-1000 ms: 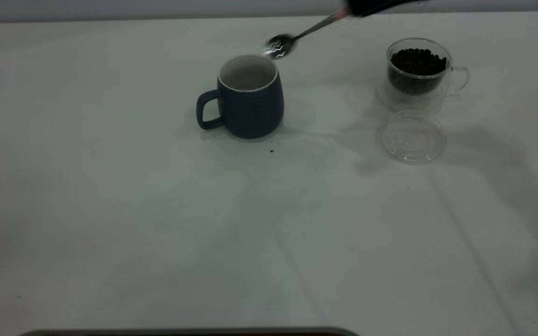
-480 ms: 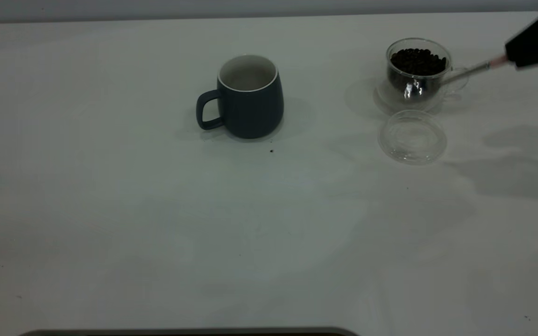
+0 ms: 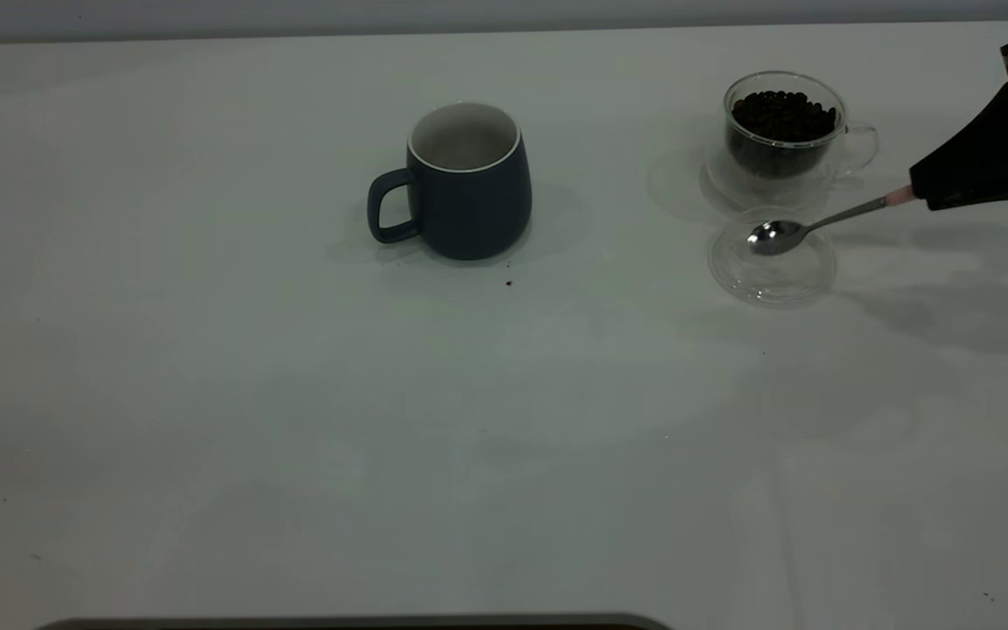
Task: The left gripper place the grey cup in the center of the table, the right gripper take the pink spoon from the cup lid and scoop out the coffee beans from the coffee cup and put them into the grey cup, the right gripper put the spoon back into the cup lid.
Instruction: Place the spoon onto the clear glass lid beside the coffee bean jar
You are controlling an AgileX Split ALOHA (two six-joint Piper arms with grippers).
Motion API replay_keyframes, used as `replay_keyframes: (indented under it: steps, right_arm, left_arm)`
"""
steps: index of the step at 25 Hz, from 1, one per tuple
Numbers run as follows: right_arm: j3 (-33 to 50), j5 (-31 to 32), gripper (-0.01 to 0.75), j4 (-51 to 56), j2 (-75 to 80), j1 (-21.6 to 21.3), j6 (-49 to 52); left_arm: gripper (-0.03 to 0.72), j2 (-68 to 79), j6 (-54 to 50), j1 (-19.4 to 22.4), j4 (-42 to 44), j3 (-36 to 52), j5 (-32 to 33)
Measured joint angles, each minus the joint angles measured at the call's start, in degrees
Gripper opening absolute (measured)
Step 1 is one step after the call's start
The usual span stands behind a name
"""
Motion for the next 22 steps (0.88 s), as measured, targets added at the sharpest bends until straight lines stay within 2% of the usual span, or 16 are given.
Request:
replay_keyframes:
  steps: [6, 16, 20, 22]
  right_arm:
    - [-1.02, -2.33, 0.099, 3.49, 4.79, -0.87, -0.42]
    - [-1.37, -0.02, 0.101, 10.31, 9.60, -0.87, -9.55]
    - [-1.37, -0.02, 0.145, 10.43, 10.59, -0.87, -10.81]
    - [-1.37, -0.85, 0.191, 10.43, 11.18, -0.87, -11.32]
  left_arm:
    - [0.516, 0.00, 0.00, 0.00, 0.00, 0.00, 0.00]
    - [0.516, 0.00, 0.00, 0.00, 0.00, 0.00, 0.00]
    - [0.516, 0.00, 0.00, 0.00, 0.00, 0.00, 0.00]
    - [0.516, 0.00, 0.00, 0.00, 0.00, 0.00, 0.00]
